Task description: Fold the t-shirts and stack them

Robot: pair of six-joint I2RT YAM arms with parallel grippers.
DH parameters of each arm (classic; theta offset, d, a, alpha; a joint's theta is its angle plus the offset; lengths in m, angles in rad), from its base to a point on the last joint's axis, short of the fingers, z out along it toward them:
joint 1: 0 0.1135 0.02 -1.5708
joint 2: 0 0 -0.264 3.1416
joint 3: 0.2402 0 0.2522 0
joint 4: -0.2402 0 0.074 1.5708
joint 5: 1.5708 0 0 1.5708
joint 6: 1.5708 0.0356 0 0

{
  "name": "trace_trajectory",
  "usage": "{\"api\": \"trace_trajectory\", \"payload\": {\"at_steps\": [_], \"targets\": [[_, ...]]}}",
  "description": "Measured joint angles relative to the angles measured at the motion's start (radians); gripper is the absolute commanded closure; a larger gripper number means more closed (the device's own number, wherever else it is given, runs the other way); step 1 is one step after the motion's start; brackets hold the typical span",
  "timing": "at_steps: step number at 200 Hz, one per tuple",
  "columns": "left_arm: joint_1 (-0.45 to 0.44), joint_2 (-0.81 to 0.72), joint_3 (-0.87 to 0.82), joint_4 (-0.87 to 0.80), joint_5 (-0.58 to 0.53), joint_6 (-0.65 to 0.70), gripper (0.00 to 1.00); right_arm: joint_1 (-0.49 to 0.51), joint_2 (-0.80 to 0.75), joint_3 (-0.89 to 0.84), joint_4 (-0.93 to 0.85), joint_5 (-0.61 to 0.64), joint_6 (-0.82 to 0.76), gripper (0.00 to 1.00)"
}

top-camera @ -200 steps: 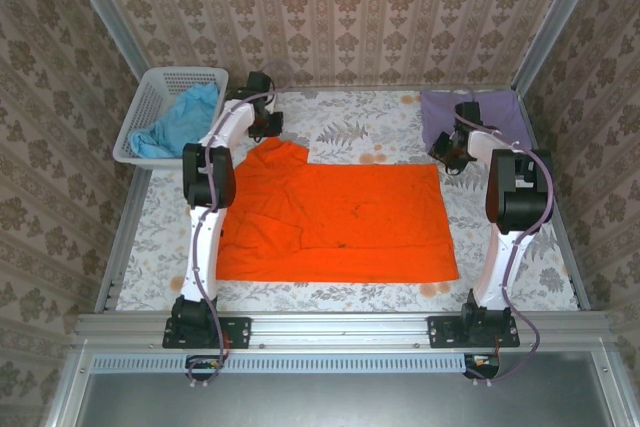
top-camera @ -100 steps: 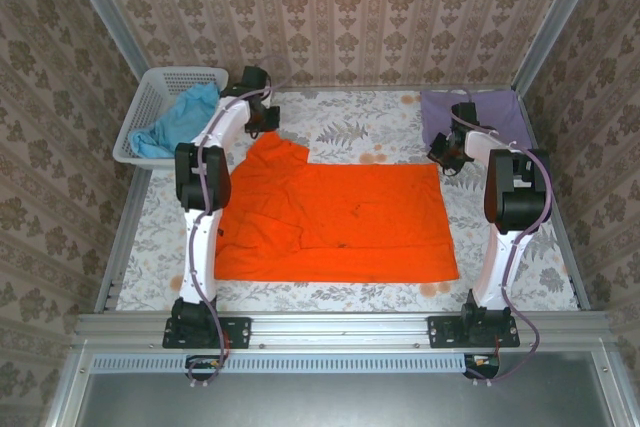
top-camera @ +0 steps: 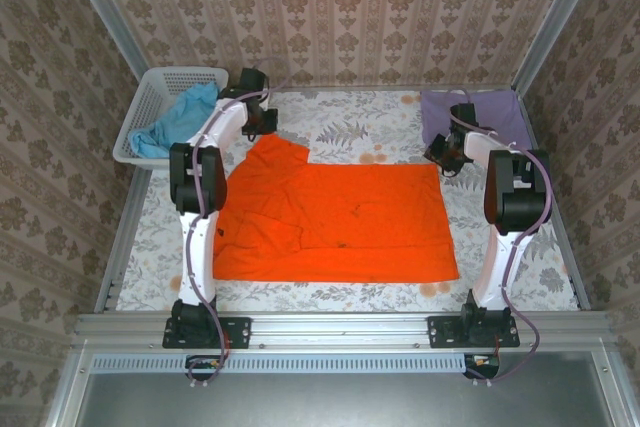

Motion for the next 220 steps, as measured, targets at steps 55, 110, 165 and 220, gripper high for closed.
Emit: {"api": "trace_trajectory", "payload": {"at_steps": [55, 110, 165, 220], "targets": [[0.0, -0.019, 0.0, 0.014, -0.003, 0.005, 1.0, 0.0, 0.0, 0.0, -0.013, 0.004, 0.005, 0.77], [0.0, -0.021, -0.01, 0.023, -0.003, 0.013, 1.0, -0.001, 0.0, -0.005, -0.017, 0.011, 0.007, 0.87], [0.0, -0.032, -0.02, 0.022, -0.003, 0.016, 1.0, -0.001, 0.0, -0.005, -0.02, 0.011, 0.015, 1.0], [0.0, -0.064, -0.047, 0.032, -0.006, 0.026, 1.0, 0.001, -0.008, -0.014, -0.018, -0.022, 0.026, 1.0]]}}
